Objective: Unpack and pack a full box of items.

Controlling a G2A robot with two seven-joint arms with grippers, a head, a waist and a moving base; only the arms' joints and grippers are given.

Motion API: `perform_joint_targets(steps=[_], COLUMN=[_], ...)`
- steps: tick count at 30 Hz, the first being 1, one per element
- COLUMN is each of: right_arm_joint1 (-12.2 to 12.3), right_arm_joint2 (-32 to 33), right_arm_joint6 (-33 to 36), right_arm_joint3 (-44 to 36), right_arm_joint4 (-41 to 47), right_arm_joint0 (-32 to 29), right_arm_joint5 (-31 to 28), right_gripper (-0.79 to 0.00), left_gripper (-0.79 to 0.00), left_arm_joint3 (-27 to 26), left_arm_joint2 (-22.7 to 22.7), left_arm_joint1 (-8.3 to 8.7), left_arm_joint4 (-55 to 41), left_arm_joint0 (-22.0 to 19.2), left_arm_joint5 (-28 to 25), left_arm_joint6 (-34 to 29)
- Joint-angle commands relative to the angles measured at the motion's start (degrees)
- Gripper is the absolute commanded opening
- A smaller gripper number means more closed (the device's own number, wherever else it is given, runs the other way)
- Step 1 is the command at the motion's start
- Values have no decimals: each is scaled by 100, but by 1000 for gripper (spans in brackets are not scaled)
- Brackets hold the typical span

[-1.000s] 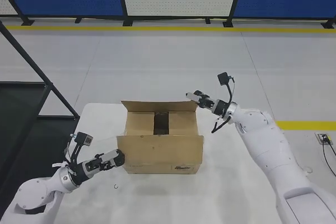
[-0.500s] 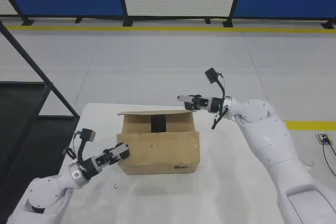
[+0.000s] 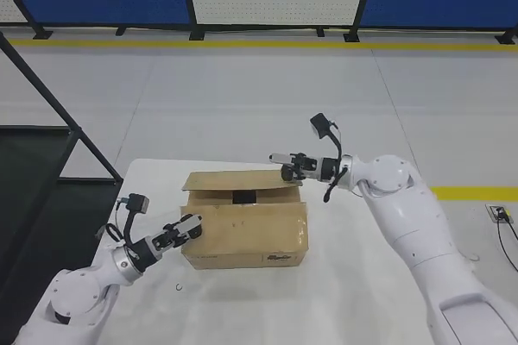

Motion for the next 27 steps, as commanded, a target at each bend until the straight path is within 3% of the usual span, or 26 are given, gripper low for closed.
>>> perform_joint_targets(steps=[1,4,8,19,27], right_arm_joint1=[22,43,71,86,159], right_arm_joint2=[34,72,87,-3,86], right_arm_joint6=[208,523,830,701,670], right_arm_joint3=[-101,-180,-274,-505,-643], right_arm_joint4=[120,332,453,474,518], right_arm_joint0=[-51,-125,-211,-466,-711], right_arm_joint5=[418,878,1019,1241,1029], right_gripper=[0,0,0,0,0], left_gripper=[0,0,0,0,0], left_arm_joint3=[10,10,15,-12,-114], left_arm_joint2=[44,149,292,625,150], left_arm_joint1=[-11,-35,-68,-152,-168], left_arm_joint4=[88,230,442,1050,348], left_arm_joint0=[-51,-118,-201,-344,-99], left_arm_joint5=[36,85,150,250,13], left_arm_joint6=[103,274,489,1007,1590])
